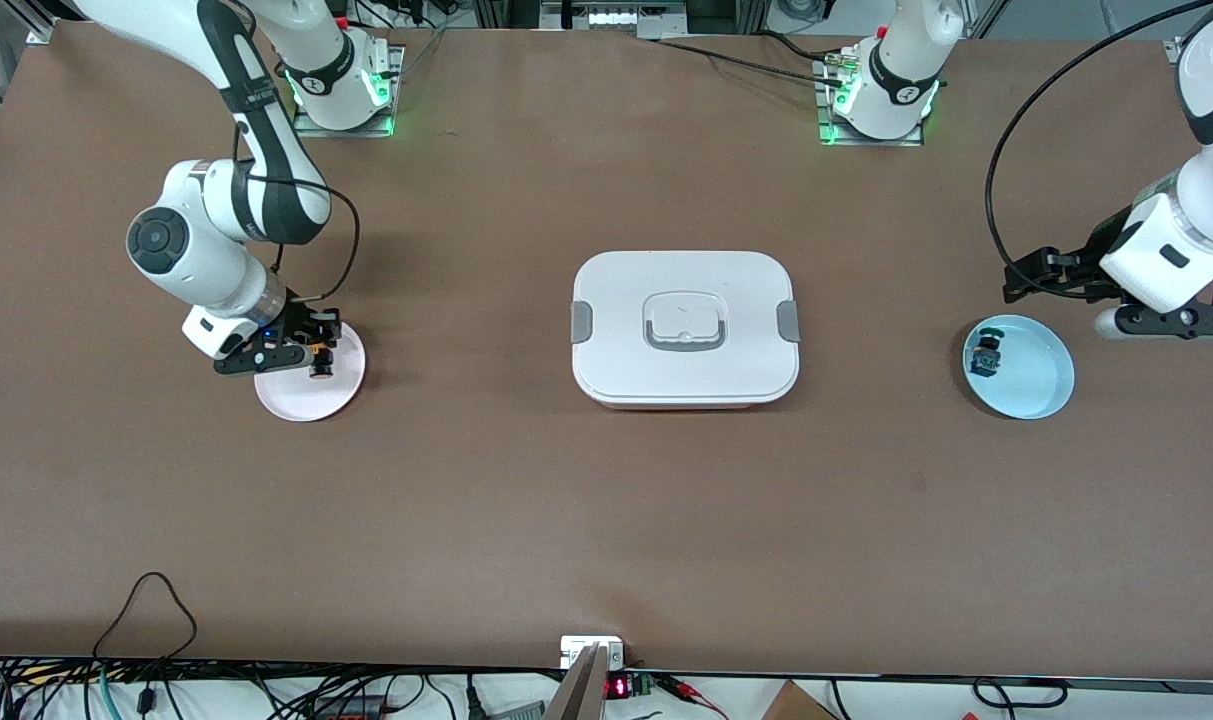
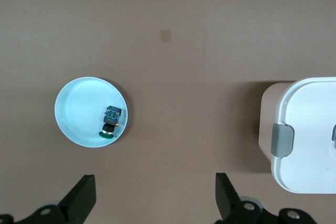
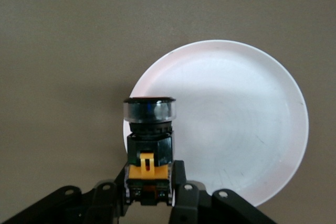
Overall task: Transfer orange switch to right arm and place
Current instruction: 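Lower the switch onto the white plate and open the right gripper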
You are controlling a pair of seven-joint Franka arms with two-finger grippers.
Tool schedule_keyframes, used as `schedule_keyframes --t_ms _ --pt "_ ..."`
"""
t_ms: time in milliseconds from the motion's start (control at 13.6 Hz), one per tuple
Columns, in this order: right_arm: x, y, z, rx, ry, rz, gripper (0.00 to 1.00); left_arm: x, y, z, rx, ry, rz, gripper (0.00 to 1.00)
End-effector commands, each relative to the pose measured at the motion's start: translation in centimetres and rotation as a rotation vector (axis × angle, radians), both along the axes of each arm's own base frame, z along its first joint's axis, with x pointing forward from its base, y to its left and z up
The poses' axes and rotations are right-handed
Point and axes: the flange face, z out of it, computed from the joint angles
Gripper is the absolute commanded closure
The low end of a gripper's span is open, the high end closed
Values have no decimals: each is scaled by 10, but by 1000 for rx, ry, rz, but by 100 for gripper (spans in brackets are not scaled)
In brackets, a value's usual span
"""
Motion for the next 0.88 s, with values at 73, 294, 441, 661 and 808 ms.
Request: schedule_keyframes --t_ms 73,294,441,661,808 --pt "8 -1 -16 38 23 25 100 0 6 17 15 -42 -2 0" --pt "8 -4 -27 28 23 37 100 1 8 24 4 -57 2 0" --pt "8 -5 -34 20 18 50 100 0 18 23 5 -53 21 0" --pt "9 -8 -42 4 1 71 100 -1 28 22 5 -45 37 0" --pt "8 -10 -51 -10 -11 75 100 -5 20 26 3 -53 22 0"
